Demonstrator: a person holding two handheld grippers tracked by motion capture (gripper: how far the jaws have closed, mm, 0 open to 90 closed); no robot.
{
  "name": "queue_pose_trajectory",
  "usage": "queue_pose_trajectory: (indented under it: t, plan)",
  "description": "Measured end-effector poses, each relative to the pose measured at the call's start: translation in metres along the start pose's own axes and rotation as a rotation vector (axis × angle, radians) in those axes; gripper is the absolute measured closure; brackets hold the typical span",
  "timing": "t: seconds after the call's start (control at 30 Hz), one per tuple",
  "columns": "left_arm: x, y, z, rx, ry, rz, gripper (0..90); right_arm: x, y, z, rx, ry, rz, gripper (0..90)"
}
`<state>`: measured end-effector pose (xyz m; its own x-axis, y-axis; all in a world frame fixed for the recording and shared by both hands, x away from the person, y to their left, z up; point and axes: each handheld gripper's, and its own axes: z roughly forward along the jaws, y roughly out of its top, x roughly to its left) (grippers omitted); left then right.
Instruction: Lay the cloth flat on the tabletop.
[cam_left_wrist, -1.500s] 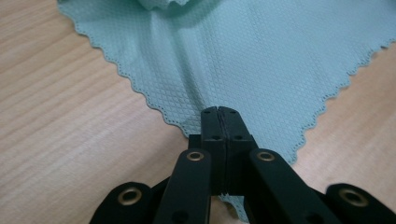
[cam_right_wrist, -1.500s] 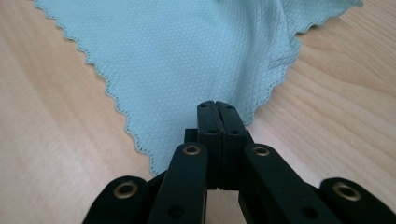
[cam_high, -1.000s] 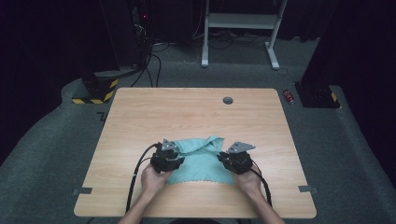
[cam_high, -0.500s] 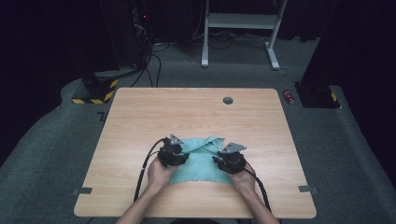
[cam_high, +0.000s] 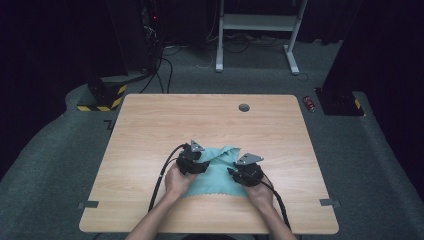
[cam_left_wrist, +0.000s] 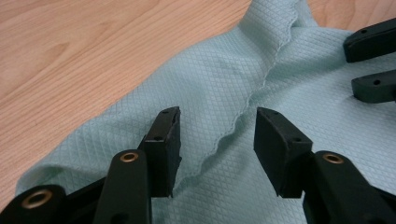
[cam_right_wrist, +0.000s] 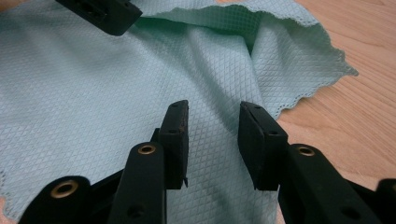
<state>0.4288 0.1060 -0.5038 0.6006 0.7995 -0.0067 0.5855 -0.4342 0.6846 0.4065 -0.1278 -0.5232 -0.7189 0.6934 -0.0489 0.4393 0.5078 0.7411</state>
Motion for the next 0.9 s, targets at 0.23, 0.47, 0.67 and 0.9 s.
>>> queue_pose_trajectory:
  t: [0.23,0.47,0.67,0.9]
  plan:
    - [0.006,0.007,0.006,-0.014,0.015,0.004,70.8,-0.001,0.0,0.0,0.002,0.008,0.013,63.4]
    - [0.013,0.016,0.006,-0.005,-0.017,0.007,89.7,-0.002,0.0,0.0,0.003,0.011,0.015,63.3]
    - [0.027,0.033,0.006,-0.014,-0.043,-0.043,89.8,-0.002,0.0,0.0,0.004,0.012,0.018,63.3]
    - [0.047,0.044,0.018,-0.03,-0.032,-0.11,88.9,-0.002,0.0,0.0,0.004,0.012,0.019,63.3]
